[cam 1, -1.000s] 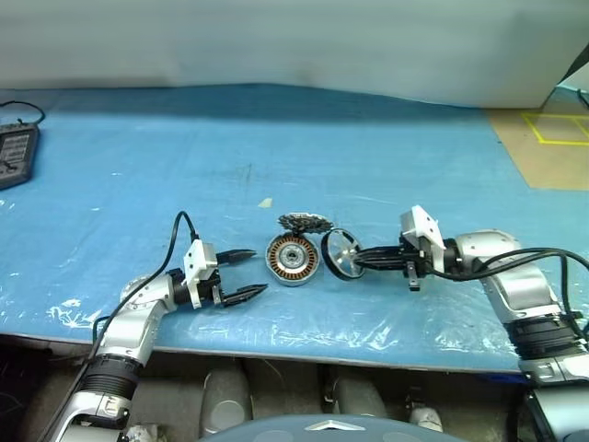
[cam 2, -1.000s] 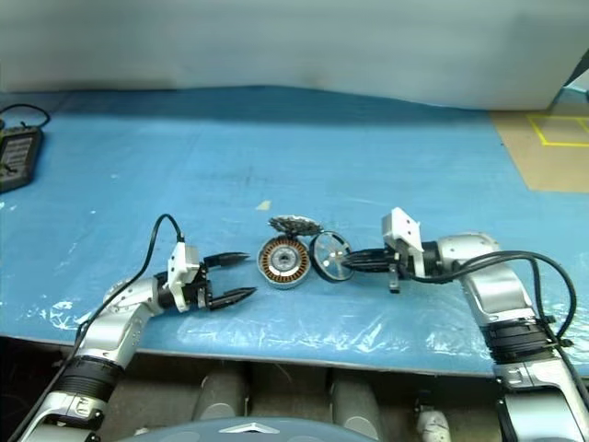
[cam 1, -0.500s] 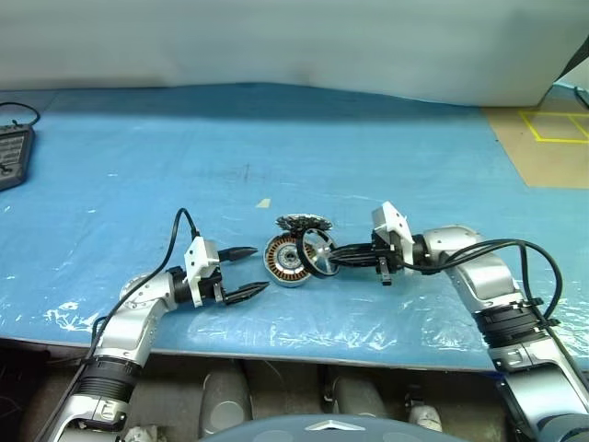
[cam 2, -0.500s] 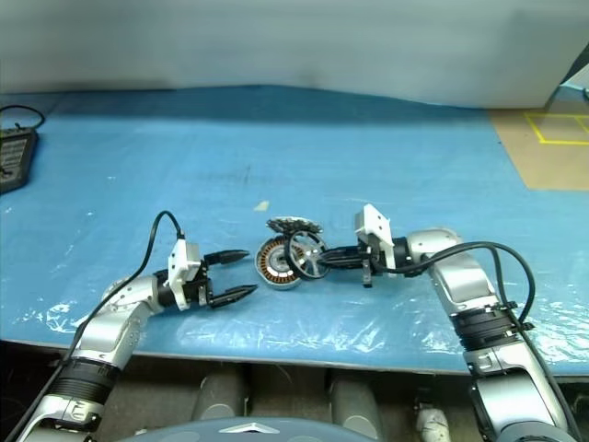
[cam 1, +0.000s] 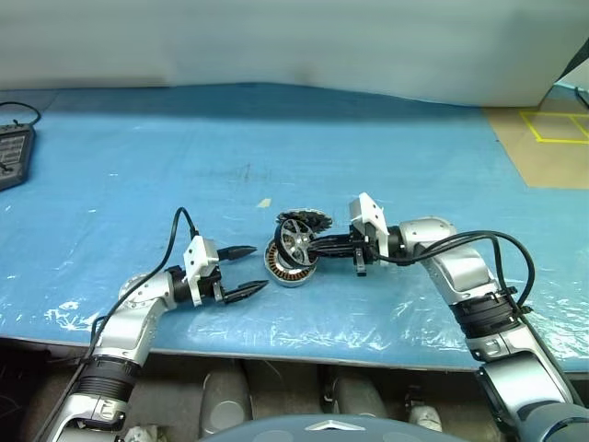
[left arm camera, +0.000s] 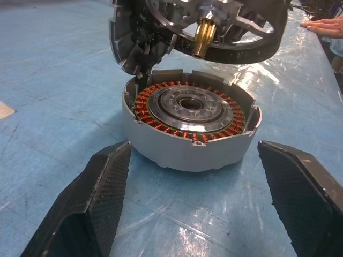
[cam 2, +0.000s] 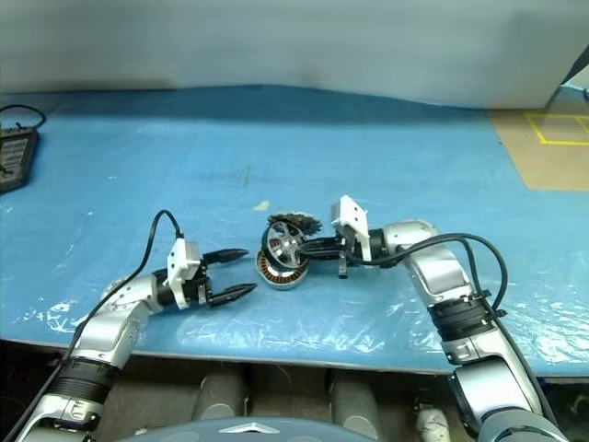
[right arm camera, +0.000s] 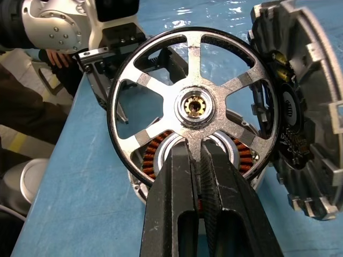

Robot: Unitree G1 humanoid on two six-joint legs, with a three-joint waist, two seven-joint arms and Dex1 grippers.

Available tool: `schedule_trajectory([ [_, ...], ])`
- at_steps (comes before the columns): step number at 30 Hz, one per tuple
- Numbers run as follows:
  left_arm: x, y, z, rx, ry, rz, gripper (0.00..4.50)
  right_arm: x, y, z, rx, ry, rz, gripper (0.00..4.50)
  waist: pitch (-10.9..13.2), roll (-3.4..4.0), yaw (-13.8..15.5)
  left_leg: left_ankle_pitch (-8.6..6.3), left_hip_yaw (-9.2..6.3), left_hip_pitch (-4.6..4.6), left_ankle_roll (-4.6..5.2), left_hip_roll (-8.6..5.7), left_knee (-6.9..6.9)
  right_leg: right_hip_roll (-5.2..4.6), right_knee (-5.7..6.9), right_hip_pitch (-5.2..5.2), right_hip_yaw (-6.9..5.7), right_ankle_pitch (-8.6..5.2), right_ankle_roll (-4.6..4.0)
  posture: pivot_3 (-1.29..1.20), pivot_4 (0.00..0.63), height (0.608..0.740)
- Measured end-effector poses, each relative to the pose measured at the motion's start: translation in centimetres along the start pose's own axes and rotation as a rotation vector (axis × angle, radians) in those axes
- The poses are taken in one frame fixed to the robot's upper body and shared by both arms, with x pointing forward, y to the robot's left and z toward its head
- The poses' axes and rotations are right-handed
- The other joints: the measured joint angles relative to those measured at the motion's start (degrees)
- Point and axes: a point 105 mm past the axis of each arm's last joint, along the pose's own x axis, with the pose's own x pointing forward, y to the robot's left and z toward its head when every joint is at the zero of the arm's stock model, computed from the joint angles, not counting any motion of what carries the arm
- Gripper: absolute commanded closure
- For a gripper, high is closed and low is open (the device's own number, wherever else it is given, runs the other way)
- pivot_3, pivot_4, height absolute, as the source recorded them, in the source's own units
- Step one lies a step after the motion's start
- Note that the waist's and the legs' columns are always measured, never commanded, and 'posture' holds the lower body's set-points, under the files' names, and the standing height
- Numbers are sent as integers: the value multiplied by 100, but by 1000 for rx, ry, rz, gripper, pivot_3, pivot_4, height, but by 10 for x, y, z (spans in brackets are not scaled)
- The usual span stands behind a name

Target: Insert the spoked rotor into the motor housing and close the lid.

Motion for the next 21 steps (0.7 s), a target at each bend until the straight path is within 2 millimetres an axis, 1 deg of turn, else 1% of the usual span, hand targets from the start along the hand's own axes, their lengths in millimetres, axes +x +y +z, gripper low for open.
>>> schedule_trajectory([
  [4, 0, 0, 0, -1, 0, 1, 515, 6, 1, -1, 5, 10, 8, 4461, 0, 0, 3, 1, 0, -1, -2, 0, -1, 0, -1, 0, -1, 0, 0, 0, 150, 740],
  [9, -2, -3, -4, -16, 7, 5, 515, 5, 1, -1, 13, 18, 6, 4461, 0, 0, 2, 1, 0, 0, -1, 0, 0, 0, 2, 0, 0, 0, 0, 0, 150, 740],
  [21, -3, -3, -4, -11, 6, 7, 515, 0, 1, -9, 28, 65, 8, 4461, 0, 0, 3, 1, 0, 0, -1, 0, 2, 0, 3, 1, 0, 0, 0, 0, 150, 740],
])
